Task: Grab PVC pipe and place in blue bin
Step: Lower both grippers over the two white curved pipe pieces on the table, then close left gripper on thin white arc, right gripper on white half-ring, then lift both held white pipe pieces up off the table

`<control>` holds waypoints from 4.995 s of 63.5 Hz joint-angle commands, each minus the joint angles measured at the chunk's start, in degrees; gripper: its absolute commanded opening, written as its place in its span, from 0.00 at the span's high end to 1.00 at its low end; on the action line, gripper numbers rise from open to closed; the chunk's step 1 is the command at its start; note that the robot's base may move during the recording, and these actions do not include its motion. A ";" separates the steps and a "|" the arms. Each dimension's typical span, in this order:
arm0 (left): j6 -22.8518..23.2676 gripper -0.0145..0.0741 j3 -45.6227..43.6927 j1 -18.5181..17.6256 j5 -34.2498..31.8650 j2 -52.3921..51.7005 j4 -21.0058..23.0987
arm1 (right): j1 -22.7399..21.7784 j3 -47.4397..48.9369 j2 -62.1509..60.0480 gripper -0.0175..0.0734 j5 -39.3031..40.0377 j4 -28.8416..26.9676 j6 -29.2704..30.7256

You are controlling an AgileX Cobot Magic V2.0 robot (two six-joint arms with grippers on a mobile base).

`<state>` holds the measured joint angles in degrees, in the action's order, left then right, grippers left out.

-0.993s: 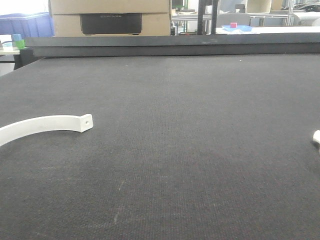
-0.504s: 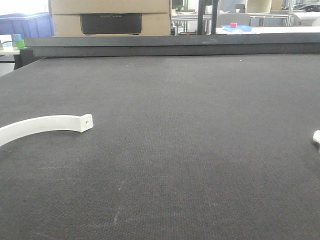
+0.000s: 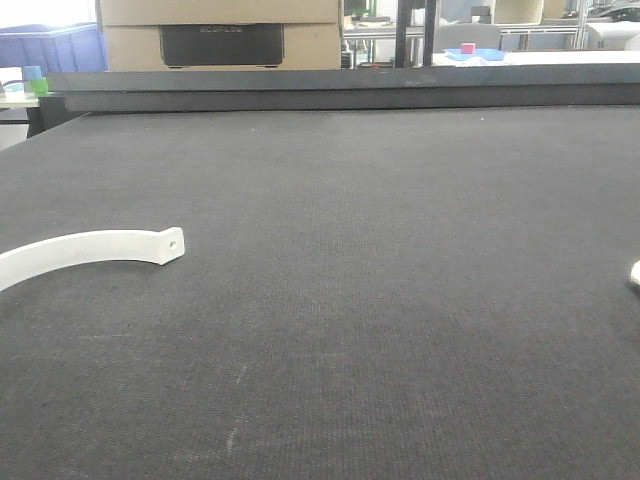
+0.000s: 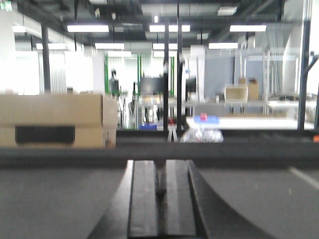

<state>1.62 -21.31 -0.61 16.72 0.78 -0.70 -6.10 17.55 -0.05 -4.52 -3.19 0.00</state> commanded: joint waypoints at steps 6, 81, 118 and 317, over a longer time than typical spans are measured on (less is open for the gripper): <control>-0.03 0.96 -14.01 -0.33 13.66 6.87 -0.22 | -0.09 13.81 3.58 0.99 -13.42 0.30 0.00; -0.02 0.96 -31.18 -0.33 33.24 68.48 4.22 | 1.46 30.39 78.74 0.97 -43.26 -7.17 -2.94; -0.02 0.96 -31.18 -0.33 32.89 68.48 4.45 | 12.64 38.43 87.16 0.83 -48.22 -1.72 -13.09; 4.99 0.66 -38.63 -5.98 34.94 96.71 1.14 | 12.64 42.38 71.13 0.99 -51.11 -1.46 -13.09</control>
<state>6.23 -60.20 -6.40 50.45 96.68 -0.31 6.42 59.55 71.57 -57.02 -4.92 -13.17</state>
